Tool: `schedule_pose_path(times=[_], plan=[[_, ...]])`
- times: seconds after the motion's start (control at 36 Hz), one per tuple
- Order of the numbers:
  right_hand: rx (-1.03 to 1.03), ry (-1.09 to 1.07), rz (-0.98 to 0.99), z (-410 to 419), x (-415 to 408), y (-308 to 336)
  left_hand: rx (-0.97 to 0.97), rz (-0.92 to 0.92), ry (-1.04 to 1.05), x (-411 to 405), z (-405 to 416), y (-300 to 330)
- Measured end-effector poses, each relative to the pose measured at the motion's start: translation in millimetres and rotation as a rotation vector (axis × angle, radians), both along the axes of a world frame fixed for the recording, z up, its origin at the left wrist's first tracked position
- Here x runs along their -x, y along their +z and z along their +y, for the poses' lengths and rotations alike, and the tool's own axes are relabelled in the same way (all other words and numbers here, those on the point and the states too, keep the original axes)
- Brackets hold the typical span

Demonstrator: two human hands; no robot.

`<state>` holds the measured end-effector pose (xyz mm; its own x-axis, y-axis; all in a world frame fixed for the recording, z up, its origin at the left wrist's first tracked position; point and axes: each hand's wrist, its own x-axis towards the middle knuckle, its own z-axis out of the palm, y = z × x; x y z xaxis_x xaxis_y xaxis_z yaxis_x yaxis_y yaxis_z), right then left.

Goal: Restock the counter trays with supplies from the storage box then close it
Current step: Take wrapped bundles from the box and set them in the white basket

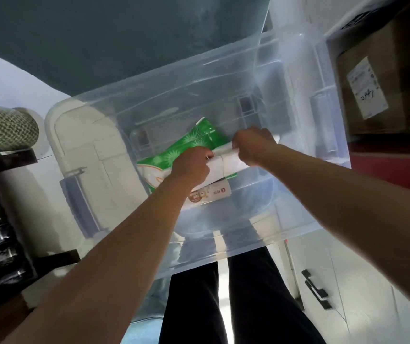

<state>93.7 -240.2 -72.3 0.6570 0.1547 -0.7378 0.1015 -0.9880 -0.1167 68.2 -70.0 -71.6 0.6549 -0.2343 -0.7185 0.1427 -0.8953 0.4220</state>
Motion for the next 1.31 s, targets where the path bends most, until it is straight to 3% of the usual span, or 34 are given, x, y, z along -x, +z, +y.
schedule_pose_path(times=[0.19, 0.36, 0.53, 0.64, 0.86, 1.03, 1.31], plan=[[-0.140, -0.048, -0.014, -7.6, -5.5, -22.0, -0.128, -0.102, -0.017, 3.0, 16.9, -18.4], [0.101, 0.244, 0.093, -8.6, -13.9, -34.1, -0.205, 0.030, -0.119, -0.4, 18.3, -21.0], [0.127, 0.335, 0.126, -6.8, -11.5, -35.9, -0.287, 0.120, -0.250, -5.0, 15.5, -22.9], [0.058, 0.260, 0.081, -14.0, 13.0, -30.5, -0.242, 0.175, -0.209, 1.0, 14.1, -16.8], [-0.002, 0.207, -0.015, -23.5, 52.3, -14.4, -0.280, 0.063, -0.284, 20.0, 6.0, 10.1], [0.002, 0.181, -0.078, -20.8, 55.1, 31.7, -0.286, -0.047, -0.294, 26.6, 15.2, 58.8], [-0.126, 0.174, -0.226, -16.8, 61.6, 159.7, -0.227, -0.317, -0.260, 38.4, 42.4, 191.2]])
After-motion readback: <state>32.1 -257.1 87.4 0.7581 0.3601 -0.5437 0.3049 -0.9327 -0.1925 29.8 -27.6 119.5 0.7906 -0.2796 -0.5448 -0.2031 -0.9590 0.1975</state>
